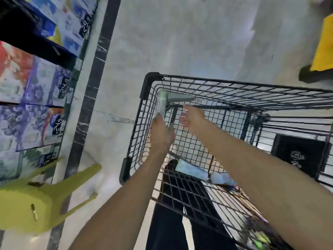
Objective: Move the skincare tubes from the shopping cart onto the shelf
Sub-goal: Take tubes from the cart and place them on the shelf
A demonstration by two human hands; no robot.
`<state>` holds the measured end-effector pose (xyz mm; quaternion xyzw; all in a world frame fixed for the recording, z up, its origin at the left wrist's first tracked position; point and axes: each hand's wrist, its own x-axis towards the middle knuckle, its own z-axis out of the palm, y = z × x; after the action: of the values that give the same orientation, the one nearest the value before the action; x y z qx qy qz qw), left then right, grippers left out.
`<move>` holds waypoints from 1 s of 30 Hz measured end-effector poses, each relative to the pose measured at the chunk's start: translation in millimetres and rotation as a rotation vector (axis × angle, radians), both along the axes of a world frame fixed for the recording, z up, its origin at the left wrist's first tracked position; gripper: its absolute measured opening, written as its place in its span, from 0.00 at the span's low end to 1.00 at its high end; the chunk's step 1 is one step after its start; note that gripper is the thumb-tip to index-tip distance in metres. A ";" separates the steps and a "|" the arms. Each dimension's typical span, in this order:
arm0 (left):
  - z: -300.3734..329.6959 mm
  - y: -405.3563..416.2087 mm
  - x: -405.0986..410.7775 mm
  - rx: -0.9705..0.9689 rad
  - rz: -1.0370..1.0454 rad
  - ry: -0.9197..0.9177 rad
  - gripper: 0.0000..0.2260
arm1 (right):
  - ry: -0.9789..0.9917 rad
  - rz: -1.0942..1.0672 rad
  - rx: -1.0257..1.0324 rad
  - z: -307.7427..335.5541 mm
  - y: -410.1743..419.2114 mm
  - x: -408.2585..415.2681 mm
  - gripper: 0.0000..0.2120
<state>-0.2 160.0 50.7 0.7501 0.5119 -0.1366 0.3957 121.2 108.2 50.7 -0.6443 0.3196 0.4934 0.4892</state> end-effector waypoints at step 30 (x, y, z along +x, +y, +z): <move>-51.2 23.2 27.0 0.146 0.092 -0.195 0.14 | -0.013 -0.657 0.254 -73.3 -79.5 42.5 0.08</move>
<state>26.8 183.3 -0.5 0.7623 0.5136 -0.0072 0.3938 163.7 28.8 -22.6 -0.4441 0.4430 0.3414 0.6999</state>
